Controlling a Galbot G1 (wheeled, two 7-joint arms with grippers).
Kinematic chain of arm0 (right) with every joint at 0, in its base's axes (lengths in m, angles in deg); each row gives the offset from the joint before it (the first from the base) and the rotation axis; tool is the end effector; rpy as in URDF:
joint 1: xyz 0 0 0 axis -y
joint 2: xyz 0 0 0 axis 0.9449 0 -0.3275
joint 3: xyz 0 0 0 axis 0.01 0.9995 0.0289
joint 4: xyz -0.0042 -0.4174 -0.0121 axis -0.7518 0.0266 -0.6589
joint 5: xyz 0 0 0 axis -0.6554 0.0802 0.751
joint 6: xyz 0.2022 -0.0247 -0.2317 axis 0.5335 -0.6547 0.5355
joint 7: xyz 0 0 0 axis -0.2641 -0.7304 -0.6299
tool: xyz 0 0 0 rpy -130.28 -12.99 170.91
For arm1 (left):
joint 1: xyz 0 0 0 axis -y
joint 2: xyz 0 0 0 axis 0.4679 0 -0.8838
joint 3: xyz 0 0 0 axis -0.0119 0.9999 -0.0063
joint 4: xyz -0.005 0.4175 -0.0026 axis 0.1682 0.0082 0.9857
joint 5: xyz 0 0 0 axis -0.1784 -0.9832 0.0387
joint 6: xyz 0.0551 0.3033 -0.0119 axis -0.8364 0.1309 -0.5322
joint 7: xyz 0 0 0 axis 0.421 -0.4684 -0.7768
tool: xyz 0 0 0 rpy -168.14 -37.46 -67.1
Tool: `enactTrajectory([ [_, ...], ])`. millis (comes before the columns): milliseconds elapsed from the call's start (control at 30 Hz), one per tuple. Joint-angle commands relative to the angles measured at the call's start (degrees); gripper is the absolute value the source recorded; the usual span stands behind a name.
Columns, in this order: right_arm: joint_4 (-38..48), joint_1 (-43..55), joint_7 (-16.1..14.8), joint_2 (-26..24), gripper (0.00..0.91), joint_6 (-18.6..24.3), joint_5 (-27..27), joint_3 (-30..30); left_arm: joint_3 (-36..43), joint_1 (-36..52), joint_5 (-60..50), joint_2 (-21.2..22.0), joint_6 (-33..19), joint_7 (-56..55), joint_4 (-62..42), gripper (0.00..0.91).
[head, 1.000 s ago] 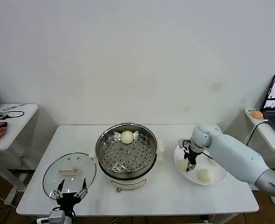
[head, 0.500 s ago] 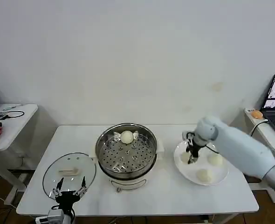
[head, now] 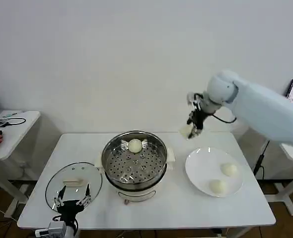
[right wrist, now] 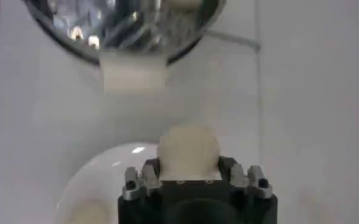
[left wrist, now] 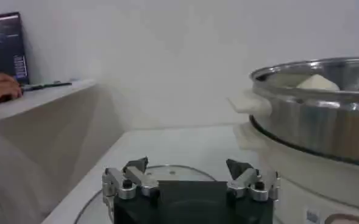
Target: Take steamed baozi put them in steamer then cover it.
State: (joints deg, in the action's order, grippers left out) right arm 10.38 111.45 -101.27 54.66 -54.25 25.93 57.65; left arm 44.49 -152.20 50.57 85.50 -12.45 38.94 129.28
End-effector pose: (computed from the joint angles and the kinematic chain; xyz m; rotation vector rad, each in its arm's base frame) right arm 0.5810 -0.0306 0.0377 1.3413 -1.5278 1.3413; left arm 0.0719 0.0623 -0.3727 0.2115 -2.8880 -0.1669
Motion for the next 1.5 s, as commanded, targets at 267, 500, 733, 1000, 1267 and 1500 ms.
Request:
enactTrajectory([
  [267,5.52,3.05,0.97,22.99,0.635,-4.81,-10.57,7.58,0.37,-0.85,-0.14,0.23,0.41,-0.5,3.16,0.907],
  [500,9.95,-3.06,2.09,28.6,0.625,-5.38,-7.43,6.23,-0.16,-1.28,0.56,0.76,0.3,-0.84,3.0,0.907],
  [733,17.44,-8.0,1.93,33.81,0.625,-4.55,-3.32,5.02,-0.45,-1.34,1.11,0.52,0.36,-0.67,3.7,0.907],
  [1000,18.15,-10.77,2.13,33.88,0.625,-4.24,-0.23,5.94,-0.43,-1.29,1.3,0.65,0.48,-0.61,3.27,0.907],
  [1267,19.3,-12.14,2.22,33.95,0.635,-3.44,1.65,5.73,-0.18,-0.96,1.39,0.67,0.48,-0.6,3.22,0.907],
  [1500,20.36,-13.38,3.57,33.98,0.816,-2.85,2.44,4.9,-0.05,-0.71,1.35,0.71,0.48,-0.52,2.57,0.907],
])
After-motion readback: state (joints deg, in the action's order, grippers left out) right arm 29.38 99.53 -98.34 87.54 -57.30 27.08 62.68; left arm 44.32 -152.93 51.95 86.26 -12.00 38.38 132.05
